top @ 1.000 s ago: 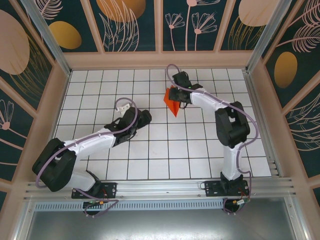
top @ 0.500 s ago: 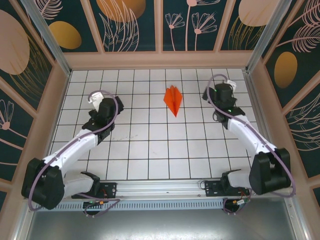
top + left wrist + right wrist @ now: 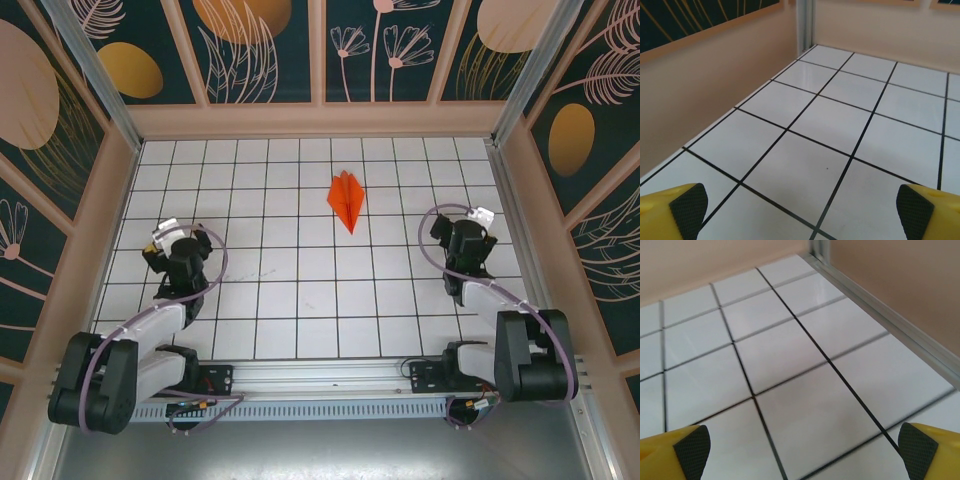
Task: Fold a paper plane with a square sheet of paper (pick it up from the middle)
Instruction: Reset both arms
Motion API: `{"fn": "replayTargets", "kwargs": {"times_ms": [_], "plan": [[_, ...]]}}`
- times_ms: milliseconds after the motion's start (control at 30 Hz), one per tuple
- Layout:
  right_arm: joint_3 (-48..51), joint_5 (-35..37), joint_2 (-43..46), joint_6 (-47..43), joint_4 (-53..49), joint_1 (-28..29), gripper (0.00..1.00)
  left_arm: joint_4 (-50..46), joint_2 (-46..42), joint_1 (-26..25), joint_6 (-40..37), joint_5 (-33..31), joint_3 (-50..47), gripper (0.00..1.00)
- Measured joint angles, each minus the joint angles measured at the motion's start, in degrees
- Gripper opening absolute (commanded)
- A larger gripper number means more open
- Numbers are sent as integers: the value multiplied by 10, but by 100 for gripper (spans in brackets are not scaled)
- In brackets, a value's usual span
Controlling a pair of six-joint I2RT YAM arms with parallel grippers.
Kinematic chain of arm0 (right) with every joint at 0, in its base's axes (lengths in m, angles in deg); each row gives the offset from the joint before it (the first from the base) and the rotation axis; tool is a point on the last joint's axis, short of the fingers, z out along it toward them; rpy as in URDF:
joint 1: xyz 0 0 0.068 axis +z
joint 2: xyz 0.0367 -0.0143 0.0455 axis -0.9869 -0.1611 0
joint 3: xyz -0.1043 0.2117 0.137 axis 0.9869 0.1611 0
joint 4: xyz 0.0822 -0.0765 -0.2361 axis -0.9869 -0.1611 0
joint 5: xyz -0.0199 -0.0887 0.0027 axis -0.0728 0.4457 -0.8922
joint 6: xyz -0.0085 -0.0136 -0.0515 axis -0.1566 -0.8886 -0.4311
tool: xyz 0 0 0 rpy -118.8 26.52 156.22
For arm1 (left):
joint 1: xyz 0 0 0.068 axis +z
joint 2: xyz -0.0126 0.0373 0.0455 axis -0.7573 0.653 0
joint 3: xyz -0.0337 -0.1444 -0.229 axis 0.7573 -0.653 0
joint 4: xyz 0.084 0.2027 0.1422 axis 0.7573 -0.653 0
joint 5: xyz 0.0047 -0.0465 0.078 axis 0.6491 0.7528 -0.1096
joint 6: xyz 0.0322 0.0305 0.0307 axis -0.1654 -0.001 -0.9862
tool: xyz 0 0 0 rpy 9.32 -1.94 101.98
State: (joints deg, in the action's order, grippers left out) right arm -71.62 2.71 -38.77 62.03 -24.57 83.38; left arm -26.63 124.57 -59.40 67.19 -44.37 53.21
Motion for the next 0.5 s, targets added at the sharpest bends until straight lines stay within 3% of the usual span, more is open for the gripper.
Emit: {"fn": "replayTargets", "kwargs": {"times_ms": [200, 500], "plan": [[31, -47, -44, -42, 122, 0, 99, 175, 51, 17, -64, 97, -47, 99], [47, -94, -101, -79, 251, -10, 99, 323, 158, 57, -104, 193, -46, 99]]}}
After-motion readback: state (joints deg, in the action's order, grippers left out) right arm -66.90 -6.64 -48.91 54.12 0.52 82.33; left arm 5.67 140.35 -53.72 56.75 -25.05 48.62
